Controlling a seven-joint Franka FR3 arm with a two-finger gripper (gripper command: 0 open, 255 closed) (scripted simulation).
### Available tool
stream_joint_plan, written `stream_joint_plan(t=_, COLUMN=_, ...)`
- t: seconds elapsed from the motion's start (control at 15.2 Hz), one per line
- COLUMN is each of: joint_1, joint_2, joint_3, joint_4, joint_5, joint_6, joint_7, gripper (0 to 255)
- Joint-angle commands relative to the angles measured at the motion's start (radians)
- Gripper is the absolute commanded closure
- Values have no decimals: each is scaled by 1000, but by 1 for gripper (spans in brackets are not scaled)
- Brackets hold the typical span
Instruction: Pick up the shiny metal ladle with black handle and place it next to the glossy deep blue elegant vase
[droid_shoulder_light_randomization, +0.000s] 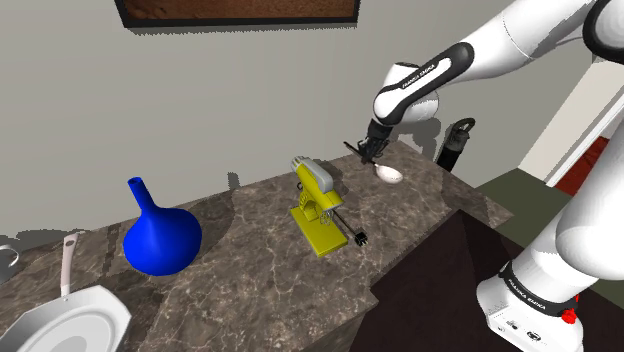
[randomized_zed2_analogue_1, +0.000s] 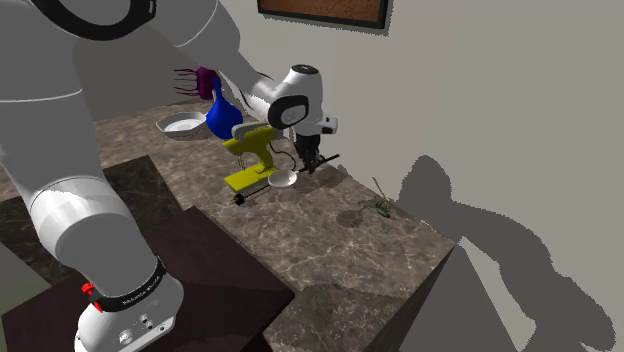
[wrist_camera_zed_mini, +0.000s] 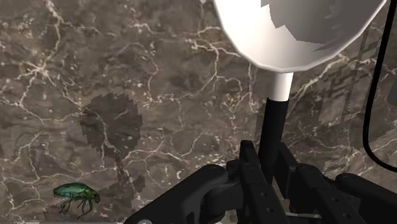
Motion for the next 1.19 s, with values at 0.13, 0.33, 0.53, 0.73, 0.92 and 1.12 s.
stream_joint_plan(t=0.13, joint_1=2, joint_2=-39, joint_3=-5, joint_4=10, joint_5=-17, joint_6=-49, joint_7=16, gripper=255)
stream_joint_plan(t=0.33, joint_1=3, joint_2=-68, joint_3=-7, joint_4=20, joint_5=-29, joint_6=-87, joint_7=27, gripper=255)
stream_joint_plan(t=0.53, joint_1=3, joint_2=-95, joint_3=-9, joint_4=32, joint_5=-39, joint_6=-125, joint_7=37, gripper=255)
stream_joint_plan(t=0.73, joint_1=3, joint_2=-120, joint_3=-10, joint_4=45, joint_5=-49, joint_6=-163, joint_7=46, gripper=255)
stream_joint_plan(t=0.92, joint_1=3, joint_2=-144, joint_3=-11, joint_4=61, joint_5=-57, joint_6=-202, joint_7=54, gripper=255)
stream_joint_plan(t=1.12, joint_1=3, joint_2=-166, joint_3=-12, joint_4=79, joint_5=-65, joint_6=-241, joint_7=62, gripper=255)
